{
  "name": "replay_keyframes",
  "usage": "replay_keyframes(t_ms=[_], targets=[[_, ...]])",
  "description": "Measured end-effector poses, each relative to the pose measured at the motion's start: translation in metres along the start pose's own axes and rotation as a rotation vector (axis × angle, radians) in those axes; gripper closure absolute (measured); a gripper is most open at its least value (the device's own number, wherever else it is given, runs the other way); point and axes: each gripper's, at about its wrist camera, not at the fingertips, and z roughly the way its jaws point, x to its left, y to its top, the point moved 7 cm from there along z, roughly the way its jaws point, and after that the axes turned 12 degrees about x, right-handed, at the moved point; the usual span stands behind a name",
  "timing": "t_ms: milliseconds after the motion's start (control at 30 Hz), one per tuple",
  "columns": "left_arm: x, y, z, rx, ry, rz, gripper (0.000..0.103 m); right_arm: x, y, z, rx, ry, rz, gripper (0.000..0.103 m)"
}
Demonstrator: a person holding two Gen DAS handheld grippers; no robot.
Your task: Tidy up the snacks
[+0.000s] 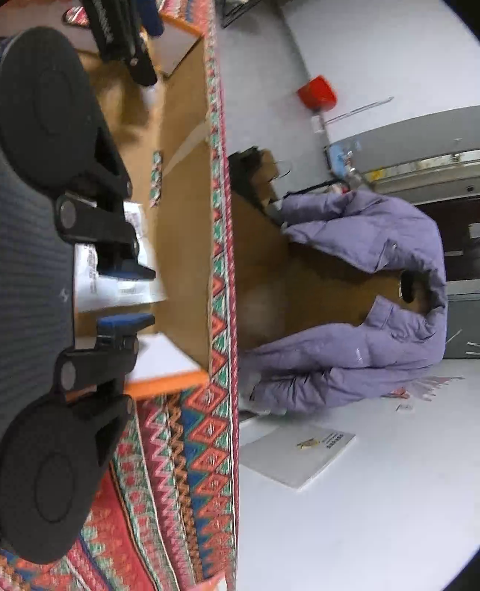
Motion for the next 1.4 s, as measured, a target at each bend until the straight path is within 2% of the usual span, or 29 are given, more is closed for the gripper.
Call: replay_keyframes(t_ms=[33,133,200,333,567,667,767,967,1167,1267,1400], targets=[[0.003,-0.001,-0.006,-0.003,-0.003,-0.011,0.016,0.001,-0.001,-0.006,-0.001,0.000,-0.008,0.064],[0.011,-0.001,-0.029,-0.010,-0.017,-0.033,0.015,-0.001,0.001,-0.028,-0.022,0.007,-0.034,0.061],[0.016,-0.002,-0.051,-0.018,0.000,-0.037,0.015,0.001,-0.001,-0.047,-0.023,0.017,-0.063,0.057],[0.017,-0.008,-0.095,-0.053,-0.007,-0.001,0.006,0.006,-0.015,-0.089,-0.045,-0.007,-0.126,0.035],[0.010,-0.046,-0.161,-0.093,-0.024,0.066,0.003,0.002,-0.056,-0.151,-0.081,0.013,-0.123,0.023],[0.008,-0.069,-0.190,-0.120,-0.037,0.083,0.003,0.005,-0.078,-0.169,-0.087,0.020,-0.132,0.020],[0.013,-0.094,-0.215,-0.152,-0.021,0.060,0.003,0.008,-0.103,-0.187,-0.078,0.031,-0.152,0.017],[0.021,-0.149,-0.255,-0.182,-0.046,0.043,0.002,0.009,-0.164,-0.222,-0.127,0.033,-0.187,0.013],[0.030,-0.213,-0.284,-0.220,-0.084,0.019,0.002,0.008,-0.232,-0.250,-0.203,0.062,-0.204,0.009],[0.034,-0.246,-0.296,-0.239,-0.071,0.014,0.002,0.009,-0.265,-0.261,-0.259,0.042,-0.229,0.008],[0.040,-0.295,-0.317,-0.305,-0.100,0.019,0.000,0.008,-0.314,-0.278,-0.348,0.056,-0.231,0.005]])
